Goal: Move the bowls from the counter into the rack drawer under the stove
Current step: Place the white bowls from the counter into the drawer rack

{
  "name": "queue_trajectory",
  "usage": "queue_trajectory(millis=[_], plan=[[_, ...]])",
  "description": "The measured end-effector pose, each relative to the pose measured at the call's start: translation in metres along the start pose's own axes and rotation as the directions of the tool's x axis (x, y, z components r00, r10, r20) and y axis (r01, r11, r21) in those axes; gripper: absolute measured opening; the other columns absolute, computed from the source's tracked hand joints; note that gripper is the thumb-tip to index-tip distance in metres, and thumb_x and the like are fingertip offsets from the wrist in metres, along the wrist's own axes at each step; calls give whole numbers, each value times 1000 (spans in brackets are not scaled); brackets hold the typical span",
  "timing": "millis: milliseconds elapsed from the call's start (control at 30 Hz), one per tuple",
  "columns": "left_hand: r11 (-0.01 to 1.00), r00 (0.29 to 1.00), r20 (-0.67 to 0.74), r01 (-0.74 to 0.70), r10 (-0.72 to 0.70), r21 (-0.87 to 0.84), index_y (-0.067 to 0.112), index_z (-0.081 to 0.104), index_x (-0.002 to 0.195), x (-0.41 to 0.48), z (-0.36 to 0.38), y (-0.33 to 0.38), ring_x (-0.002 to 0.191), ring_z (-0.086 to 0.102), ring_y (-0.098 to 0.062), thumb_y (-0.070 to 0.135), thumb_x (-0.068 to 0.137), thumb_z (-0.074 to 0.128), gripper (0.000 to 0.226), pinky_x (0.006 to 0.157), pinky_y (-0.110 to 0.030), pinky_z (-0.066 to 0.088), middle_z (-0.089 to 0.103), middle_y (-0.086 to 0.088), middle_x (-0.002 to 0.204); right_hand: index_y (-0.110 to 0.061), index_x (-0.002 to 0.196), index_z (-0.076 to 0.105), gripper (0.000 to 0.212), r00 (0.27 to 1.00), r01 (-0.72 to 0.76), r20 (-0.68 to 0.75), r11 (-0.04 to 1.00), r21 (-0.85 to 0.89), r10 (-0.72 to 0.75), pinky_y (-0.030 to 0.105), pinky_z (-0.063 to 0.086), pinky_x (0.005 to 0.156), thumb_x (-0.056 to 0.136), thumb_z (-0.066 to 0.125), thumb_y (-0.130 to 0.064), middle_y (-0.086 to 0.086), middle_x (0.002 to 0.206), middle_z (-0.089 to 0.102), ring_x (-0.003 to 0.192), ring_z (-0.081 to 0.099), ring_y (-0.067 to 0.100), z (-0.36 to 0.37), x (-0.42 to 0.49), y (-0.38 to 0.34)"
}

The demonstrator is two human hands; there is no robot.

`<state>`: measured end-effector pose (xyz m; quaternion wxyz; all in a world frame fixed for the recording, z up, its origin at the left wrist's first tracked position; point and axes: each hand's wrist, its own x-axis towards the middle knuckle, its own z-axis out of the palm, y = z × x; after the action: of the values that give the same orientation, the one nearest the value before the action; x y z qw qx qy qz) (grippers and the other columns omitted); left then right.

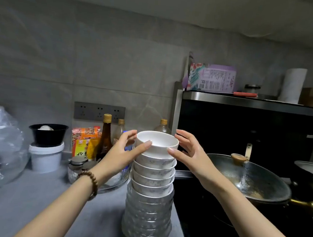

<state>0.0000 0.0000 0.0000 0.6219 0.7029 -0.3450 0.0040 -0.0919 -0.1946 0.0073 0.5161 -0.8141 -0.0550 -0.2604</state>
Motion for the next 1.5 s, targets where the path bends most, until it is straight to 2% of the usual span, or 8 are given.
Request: queue_trajectory(millis=[167,300,567,900,1000,1167,1333,1500], plan=[[999,1000,22,-6,7,-34,32,35,133,0,7,0,124,38,-9,51,66,64,75,93,-24,40,40,12,129,-42,129,41,79,1000,-12,-2,1000,8,12,36,32,114,60,78,-55,-9,138,51,130,44,9,2,3,0],[999,1000,30,-2,4,-51,35,36,133,3,9,-5,126,40,-12,62,67,69,79,93,-25,43,42,11,134,-39,133,39,85,1000,-22,8,1000,22,21,33,34,111,60,80,-55,-8,139,50,129,46,11,5,6,3],[998,1000,17,-14,15,-54,38,36,130,5,11,-7,127,41,-16,61,67,66,74,98,-35,45,43,12,130,-35,134,40,83,999,33,-18,997,70,-32,1,42,80,62,79,-47,-9,134,54,122,50,1,8,8,5],[982,992,-38,-124,119,-142,36,42,126,5,16,5,117,51,-8,52,69,66,64,74,-14,53,53,12,125,-28,131,47,76,994,93,-74,985,145,-83,1,45,75,63,78,-42,-6,125,59,111,56,-1,11,10,-5],[967,978,-54,-207,201,-150,37,44,128,1,16,18,112,54,-3,61,63,68,73,74,-14,53,54,12,125,-26,119,56,61,991,122,-74,975,184,-110,18,52,83,64,81,-41,-1,122,64,113,61,13,7,5,-16],[926,954,7,-290,300,-242,36,36,131,-23,34,58,102,58,8,56,64,61,75,76,-10,50,54,13,119,-10,88,55,29,973,219,-133,940,262,-189,12,48,55,73,76,-24,0,82,70,62,65,2,-11,-31,-49],[856,950,124,-197,287,-478,45,38,119,-66,87,82,102,64,-11,40,79,65,49,70,-21,55,56,4,117,-26,66,61,46,981,164,-148,952,257,-128,23,51,75,50,77,-66,-8,80,70,79,65,10,-44,-98,-57],[852,931,297,-29,214,-522,42,39,127,-111,158,61,108,62,-9,45,70,70,65,75,-23,55,56,1,124,-25,102,73,64,990,-5,-140,992,124,23,38,45,99,59,68,-72,0,107,72,105,65,15,-90,-188,-30]])
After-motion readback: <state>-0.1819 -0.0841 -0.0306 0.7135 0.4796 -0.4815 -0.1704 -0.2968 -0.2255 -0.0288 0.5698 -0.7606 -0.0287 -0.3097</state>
